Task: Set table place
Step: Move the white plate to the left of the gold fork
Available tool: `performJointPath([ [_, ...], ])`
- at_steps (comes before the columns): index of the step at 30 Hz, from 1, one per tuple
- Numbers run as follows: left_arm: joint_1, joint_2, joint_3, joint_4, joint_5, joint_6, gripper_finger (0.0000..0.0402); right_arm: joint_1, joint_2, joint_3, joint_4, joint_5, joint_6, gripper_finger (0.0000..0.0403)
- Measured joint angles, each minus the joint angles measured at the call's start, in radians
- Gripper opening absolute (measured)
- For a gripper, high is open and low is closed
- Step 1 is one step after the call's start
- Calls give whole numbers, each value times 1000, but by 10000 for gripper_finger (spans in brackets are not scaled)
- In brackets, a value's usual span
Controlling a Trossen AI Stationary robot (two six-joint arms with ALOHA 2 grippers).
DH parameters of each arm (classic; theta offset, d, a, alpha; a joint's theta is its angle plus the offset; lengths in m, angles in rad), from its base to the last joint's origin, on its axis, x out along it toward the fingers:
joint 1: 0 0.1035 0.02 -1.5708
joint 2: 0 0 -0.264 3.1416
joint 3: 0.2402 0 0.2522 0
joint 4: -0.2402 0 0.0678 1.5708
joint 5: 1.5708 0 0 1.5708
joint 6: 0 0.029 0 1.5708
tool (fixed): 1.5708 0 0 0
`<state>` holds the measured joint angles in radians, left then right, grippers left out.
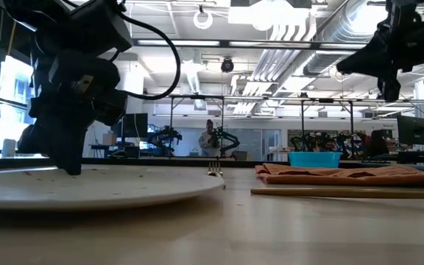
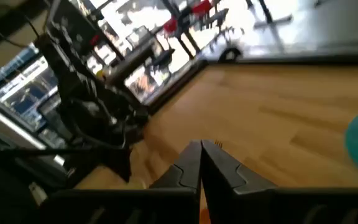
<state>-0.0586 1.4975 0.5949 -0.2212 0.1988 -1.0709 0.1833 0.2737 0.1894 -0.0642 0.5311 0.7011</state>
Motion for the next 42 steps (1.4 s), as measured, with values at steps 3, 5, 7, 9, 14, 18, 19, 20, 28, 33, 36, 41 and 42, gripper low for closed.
performJointPath([
  [3,0,0,0,5,8,-8,2,0,110,0,51,-70,64,4],
  [5,0,0,0,9,12,-14,2,0,181,0,101,-107,84,5],
  [7,0,-1,0,14,8,-27,1,0,240,7,135,-123,85,5],
  [9,-1,-15,0,6,-18,-37,1,0,282,32,138,-120,71,5],
  [14,0,-80,0,-56,-124,-64,0,-11,331,129,107,-117,-14,5],
  [18,0,-153,0,-214,-197,-101,0,-30,333,233,21,-116,-99,5],
  [19,0,-172,0,-260,-225,-115,0,-33,335,262,-6,-115,-120,5],
  [20,0,-192,0,-304,-259,-134,0,-35,339,292,-32,-115,-140,5],
  [28,0,-314,-2,-551,-565,-328,5,-37,356,486,-239,-114,-244,5],
  [33,1,-316,-2,-521,-676,-397,3,-38,363,523,-268,-104,-292,5],
  [36,21,-299,-2,-489,-650,-379,3,-40,362,523,-269,-103,-302,5],
  [41,68,-282,0,-494,-491,-326,1,-40,362,523,-269,-103,-309,5],
  [42,70,-282,0,-498,-453,-321,1,-40,362,523,-269,-103,-309,5],
])
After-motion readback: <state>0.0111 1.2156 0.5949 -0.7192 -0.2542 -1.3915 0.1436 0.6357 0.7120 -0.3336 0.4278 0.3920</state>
